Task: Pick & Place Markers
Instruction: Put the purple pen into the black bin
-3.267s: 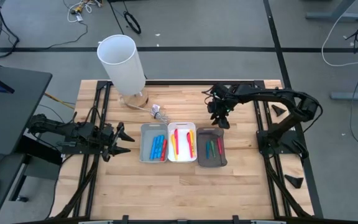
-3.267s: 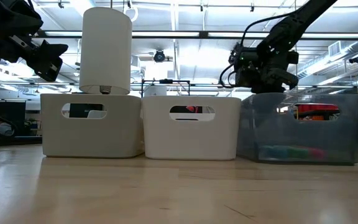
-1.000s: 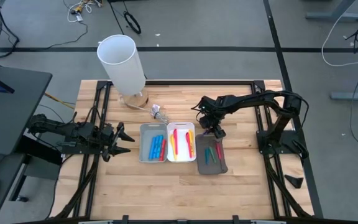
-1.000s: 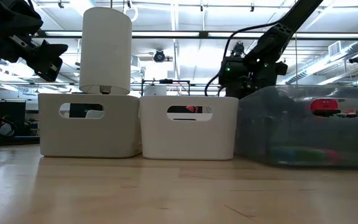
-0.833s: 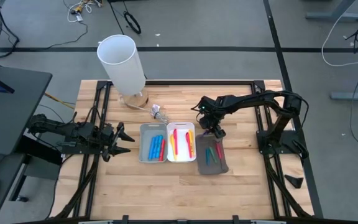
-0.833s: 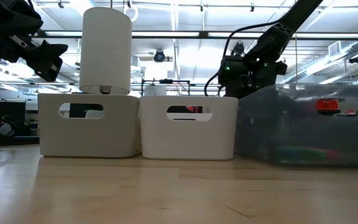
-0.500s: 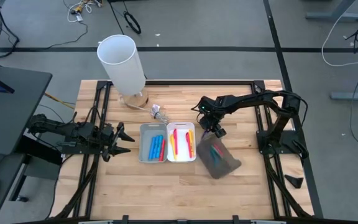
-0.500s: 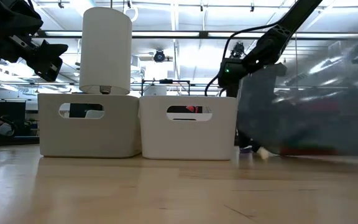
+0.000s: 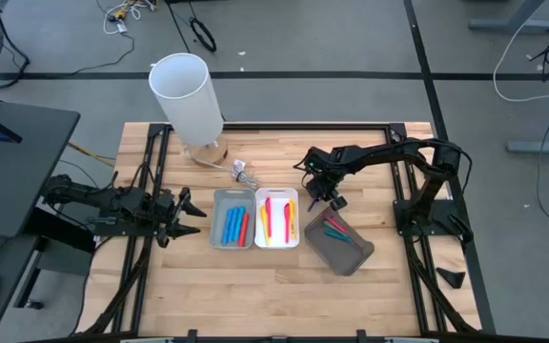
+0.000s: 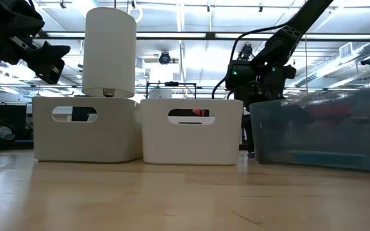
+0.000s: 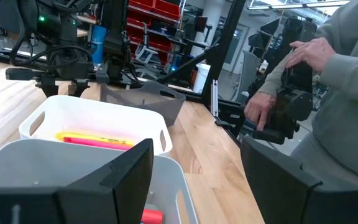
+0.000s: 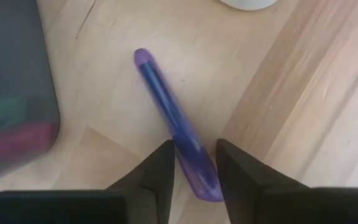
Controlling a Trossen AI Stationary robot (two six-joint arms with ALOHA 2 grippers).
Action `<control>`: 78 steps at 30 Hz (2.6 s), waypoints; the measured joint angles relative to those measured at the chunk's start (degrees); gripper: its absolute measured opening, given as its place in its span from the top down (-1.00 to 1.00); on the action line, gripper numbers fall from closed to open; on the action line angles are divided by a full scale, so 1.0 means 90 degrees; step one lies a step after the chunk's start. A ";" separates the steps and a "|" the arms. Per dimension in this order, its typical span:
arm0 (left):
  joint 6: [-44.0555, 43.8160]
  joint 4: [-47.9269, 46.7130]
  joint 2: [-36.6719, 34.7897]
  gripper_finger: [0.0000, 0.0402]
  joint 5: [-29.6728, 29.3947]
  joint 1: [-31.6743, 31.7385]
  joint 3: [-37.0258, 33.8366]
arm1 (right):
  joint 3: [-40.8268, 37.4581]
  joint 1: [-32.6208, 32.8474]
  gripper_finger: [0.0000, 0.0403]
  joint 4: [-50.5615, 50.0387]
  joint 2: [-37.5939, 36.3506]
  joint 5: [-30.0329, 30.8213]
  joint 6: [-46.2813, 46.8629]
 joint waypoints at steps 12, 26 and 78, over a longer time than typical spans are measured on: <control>0.0000 0.0000 0.0000 -0.23 -0.0001 0.0000 0.0000 | -0.0005 0.0004 0.80 -0.0037 -0.0002 0.0046 -0.0114; -0.0001 0.0002 -0.0001 -0.23 -0.0001 0.0000 0.0001 | 0.0117 -0.0332 0.80 -0.0824 -0.0882 0.0595 -0.0562; -0.0001 0.0001 -0.0001 -0.23 0.0000 0.0001 0.0000 | 0.0908 0.2923 0.81 -0.3073 -0.2361 0.1095 -0.5704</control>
